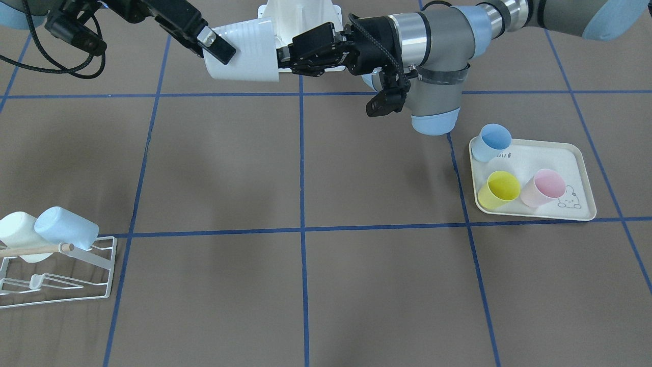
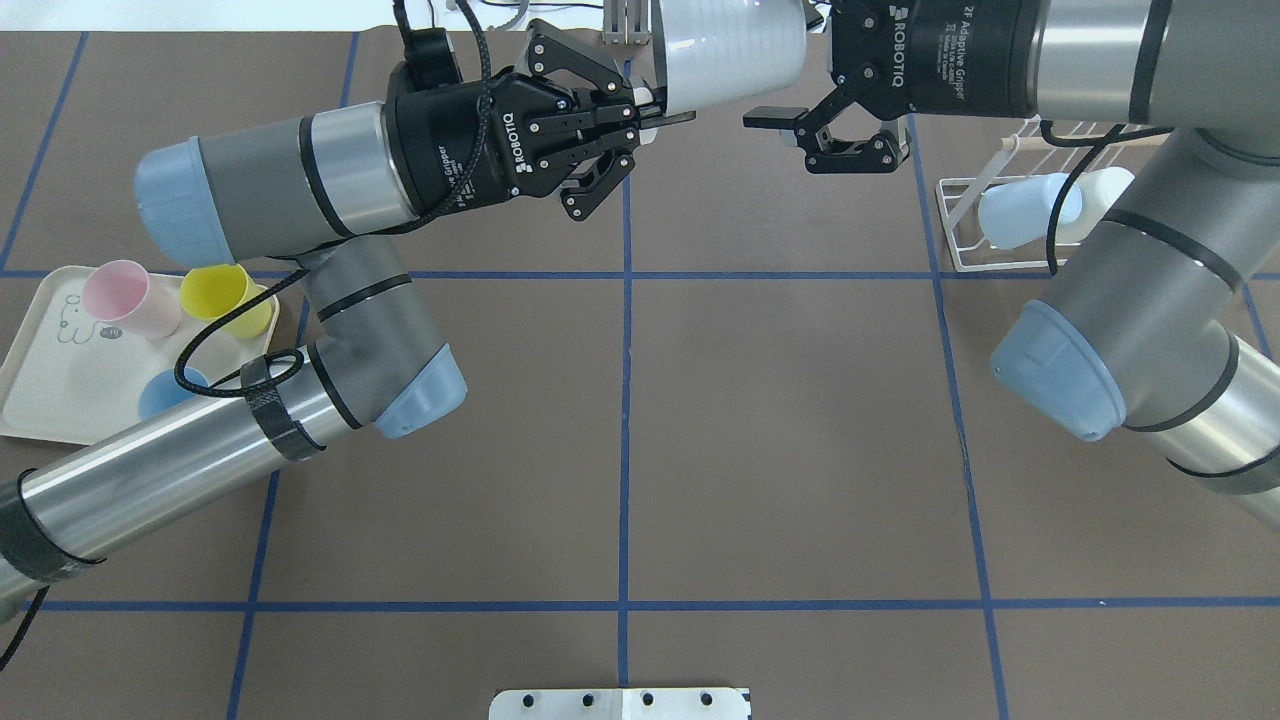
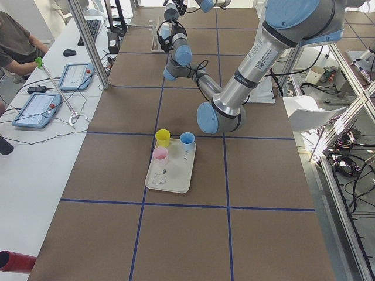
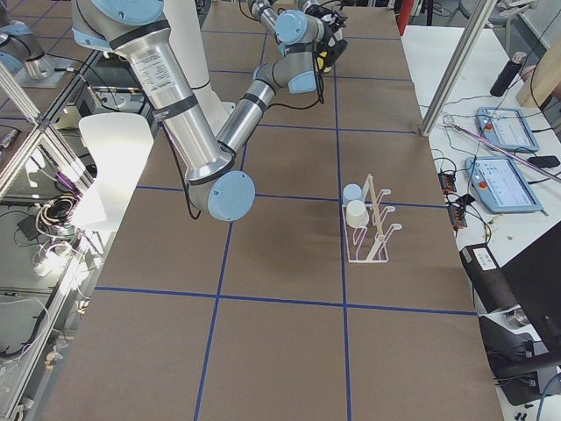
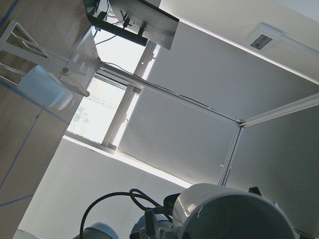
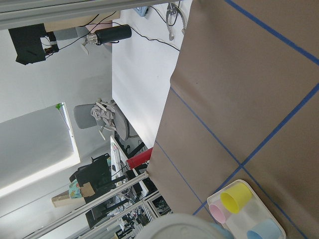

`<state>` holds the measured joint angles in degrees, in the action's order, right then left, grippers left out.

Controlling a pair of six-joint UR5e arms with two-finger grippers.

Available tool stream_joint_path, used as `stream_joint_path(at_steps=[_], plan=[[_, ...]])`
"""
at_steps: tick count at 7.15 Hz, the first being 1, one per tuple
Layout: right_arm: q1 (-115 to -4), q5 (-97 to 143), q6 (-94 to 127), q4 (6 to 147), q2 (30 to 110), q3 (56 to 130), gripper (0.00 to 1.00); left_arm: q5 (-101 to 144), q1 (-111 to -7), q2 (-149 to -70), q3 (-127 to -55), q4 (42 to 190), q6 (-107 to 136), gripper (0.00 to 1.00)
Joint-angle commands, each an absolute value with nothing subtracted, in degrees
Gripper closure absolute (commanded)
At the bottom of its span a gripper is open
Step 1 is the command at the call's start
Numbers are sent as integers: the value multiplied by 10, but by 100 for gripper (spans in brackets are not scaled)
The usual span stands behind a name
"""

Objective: Transfer IKEA cup to right arm and place on rack

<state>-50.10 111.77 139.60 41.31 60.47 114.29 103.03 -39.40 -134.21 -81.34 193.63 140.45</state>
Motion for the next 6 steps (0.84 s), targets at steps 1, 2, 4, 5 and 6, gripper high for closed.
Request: stream_joint_path(at_steps=[1,2,4,5,6], plan=[[-500,1111,1420,400,605,1143,52,1030,-394,-1343,-813,1935,1404,100],[-499,1111,1422,400,605,1143,91,1031,-394,-1343,-813,1935,1404,79],[-498,1111,1422,400,606,1143,100,1031,-394,-1343,-814,1934,1405,34],[-497,1111,1421,400,606,1143,100,1031,-394,-1343,-814,1934,1404,32],[-498,1111,1419,400,606,1143,100,1032,-395,-1341,-816,1935,1398,31]])
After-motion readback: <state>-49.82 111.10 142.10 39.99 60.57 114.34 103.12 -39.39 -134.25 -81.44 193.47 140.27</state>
